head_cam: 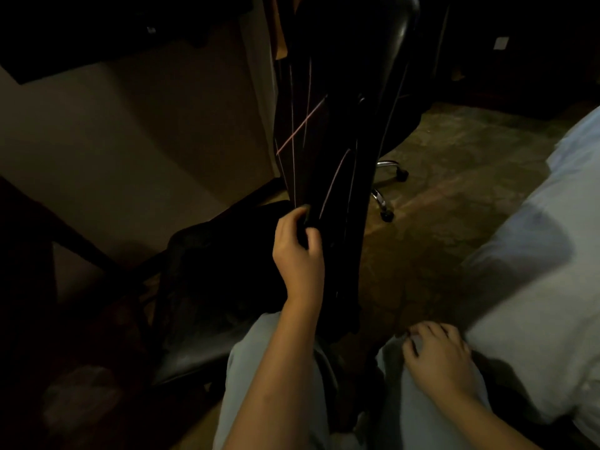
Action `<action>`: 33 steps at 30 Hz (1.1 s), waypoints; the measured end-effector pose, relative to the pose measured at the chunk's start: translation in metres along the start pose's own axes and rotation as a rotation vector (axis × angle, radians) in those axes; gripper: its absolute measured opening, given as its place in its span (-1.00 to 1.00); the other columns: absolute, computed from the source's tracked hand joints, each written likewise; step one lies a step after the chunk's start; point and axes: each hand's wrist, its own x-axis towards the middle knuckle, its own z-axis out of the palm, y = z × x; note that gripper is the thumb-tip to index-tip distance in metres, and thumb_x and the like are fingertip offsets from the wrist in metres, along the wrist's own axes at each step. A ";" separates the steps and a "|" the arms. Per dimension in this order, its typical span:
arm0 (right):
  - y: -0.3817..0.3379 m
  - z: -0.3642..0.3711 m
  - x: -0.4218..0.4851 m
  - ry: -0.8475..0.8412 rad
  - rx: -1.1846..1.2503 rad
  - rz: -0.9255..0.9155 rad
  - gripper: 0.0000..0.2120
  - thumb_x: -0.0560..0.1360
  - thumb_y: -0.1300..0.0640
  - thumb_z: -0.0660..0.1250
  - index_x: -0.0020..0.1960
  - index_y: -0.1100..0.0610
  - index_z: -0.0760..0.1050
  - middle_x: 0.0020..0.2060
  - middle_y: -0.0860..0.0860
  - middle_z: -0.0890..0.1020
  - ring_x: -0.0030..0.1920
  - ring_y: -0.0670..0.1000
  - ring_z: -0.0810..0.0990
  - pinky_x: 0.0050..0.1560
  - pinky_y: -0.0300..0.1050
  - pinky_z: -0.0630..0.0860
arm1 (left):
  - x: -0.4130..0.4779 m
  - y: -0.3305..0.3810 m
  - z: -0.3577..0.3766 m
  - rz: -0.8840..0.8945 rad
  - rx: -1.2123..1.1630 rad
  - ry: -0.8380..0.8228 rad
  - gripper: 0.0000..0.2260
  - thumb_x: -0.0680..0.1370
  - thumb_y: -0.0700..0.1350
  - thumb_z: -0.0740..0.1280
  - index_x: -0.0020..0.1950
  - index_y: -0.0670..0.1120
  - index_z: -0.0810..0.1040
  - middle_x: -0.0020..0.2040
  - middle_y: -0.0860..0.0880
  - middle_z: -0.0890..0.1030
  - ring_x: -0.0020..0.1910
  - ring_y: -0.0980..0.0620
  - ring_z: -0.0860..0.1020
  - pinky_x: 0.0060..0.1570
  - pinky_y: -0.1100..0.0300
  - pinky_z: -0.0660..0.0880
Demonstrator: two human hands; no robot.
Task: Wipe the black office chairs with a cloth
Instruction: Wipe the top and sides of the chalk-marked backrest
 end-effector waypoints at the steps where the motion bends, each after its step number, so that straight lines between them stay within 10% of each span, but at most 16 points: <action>1: 0.000 0.000 -0.001 0.014 -0.007 -0.003 -0.65 0.59 -0.14 0.09 0.34 -0.11 0.37 0.32 -0.13 0.41 0.35 -0.05 0.27 0.33 -0.07 0.25 | -0.006 -0.010 -0.002 -0.038 0.022 -0.007 -0.74 0.55 -0.28 0.28 0.20 -0.10 0.55 0.09 0.09 0.53 0.06 0.31 0.46 0.12 0.44 0.41; 10: -0.003 0.009 -0.009 0.106 -0.008 0.003 -0.68 0.58 -0.12 0.13 0.27 -0.07 0.45 0.24 -0.11 0.49 0.29 -0.03 0.32 0.26 -0.07 0.30 | -0.015 -0.020 -0.008 -0.178 0.003 -0.044 -0.74 0.57 -0.25 0.27 0.23 -0.07 0.53 0.11 0.10 0.53 0.07 0.28 0.47 0.14 0.35 0.45; 22: -0.005 0.000 -0.004 0.023 -0.026 0.022 -0.63 0.60 -0.13 0.11 0.35 -0.05 0.38 0.35 -0.09 0.42 0.40 0.00 0.26 0.39 -0.03 0.23 | 0.023 0.023 -0.006 0.196 0.042 -0.119 -0.58 0.51 -0.28 0.37 0.37 -0.10 0.48 0.30 0.00 0.52 0.30 0.18 0.44 0.33 0.36 0.33; 33: -0.002 0.005 -0.008 0.103 -0.005 -0.002 -0.70 0.59 -0.10 0.11 0.26 -0.09 0.46 0.22 -0.12 0.49 0.29 -0.03 0.33 0.26 -0.07 0.30 | -0.014 -0.034 -0.020 -0.131 0.190 -0.200 -0.65 0.51 -0.32 0.34 0.29 -0.12 0.55 0.21 -0.04 0.59 0.22 0.06 0.53 0.22 0.34 0.36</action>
